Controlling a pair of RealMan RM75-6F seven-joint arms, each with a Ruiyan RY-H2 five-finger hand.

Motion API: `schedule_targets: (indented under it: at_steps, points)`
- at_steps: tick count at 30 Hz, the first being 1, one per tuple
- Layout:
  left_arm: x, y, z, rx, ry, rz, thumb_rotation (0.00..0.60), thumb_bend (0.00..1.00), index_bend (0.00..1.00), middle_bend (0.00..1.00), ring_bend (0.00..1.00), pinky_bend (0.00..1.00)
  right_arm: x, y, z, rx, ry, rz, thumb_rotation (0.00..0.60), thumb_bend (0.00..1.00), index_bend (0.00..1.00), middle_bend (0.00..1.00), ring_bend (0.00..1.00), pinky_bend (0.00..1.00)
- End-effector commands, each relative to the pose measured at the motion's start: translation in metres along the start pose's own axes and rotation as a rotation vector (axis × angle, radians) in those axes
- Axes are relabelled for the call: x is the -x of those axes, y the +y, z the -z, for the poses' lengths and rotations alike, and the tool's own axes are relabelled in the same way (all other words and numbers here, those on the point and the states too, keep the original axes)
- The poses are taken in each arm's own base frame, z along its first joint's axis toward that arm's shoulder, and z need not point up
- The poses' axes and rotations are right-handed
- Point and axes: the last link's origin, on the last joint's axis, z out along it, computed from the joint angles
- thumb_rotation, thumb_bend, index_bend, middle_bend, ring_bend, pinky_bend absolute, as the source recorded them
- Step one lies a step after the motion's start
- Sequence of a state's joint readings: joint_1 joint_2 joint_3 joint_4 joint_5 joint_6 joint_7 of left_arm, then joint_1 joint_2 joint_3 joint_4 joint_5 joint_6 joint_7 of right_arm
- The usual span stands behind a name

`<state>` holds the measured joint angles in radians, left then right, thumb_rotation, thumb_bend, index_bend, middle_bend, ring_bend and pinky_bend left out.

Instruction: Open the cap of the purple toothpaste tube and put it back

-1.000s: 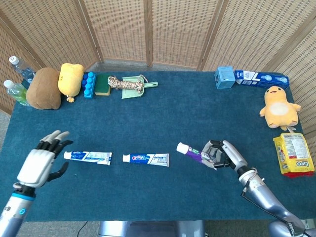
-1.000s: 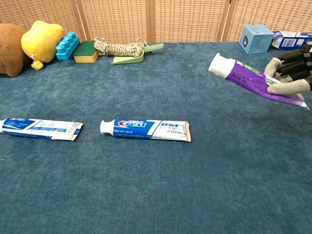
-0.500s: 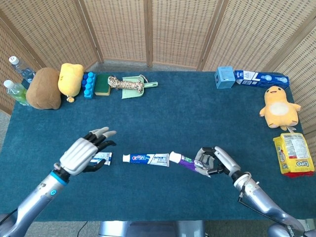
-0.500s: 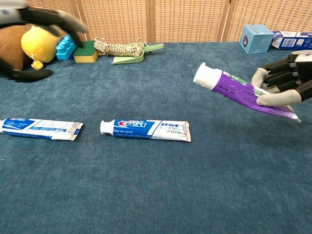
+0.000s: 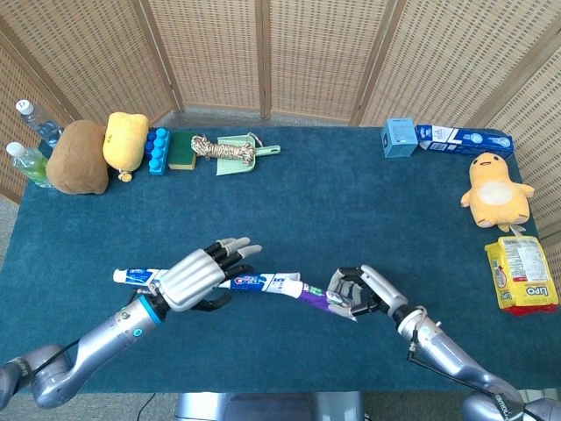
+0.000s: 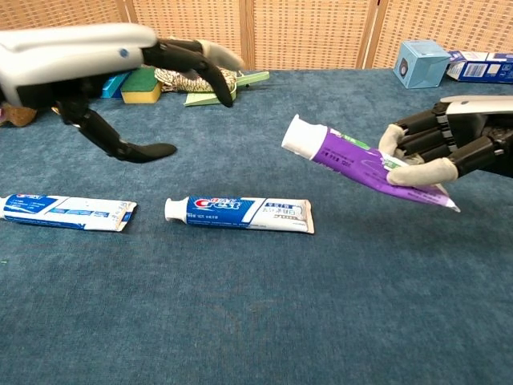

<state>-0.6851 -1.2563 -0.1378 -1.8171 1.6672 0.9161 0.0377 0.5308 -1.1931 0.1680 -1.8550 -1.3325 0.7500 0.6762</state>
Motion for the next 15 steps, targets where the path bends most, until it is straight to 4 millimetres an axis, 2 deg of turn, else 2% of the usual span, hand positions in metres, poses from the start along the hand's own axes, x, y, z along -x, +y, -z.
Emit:
schedule_targets:
  at_steps: [1,15]
  points:
    - [0.003,0.004,-0.006,0.023,-0.003,0.001,0.600,0.34,0.22,0.04,0.00,0.11,0.003,-0.001,-0.002,0.000,-0.015,-0.006,0.600,0.45,0.86,0.63,0.55,0.67]
    - [0.009,0.019,-0.029,0.106,0.011,-0.048,0.600,0.34,0.19,0.00,0.00,0.11,0.023,-0.012,-0.013,-0.021,-0.088,-0.018,0.600,0.46,0.86,0.63,0.55,0.67]
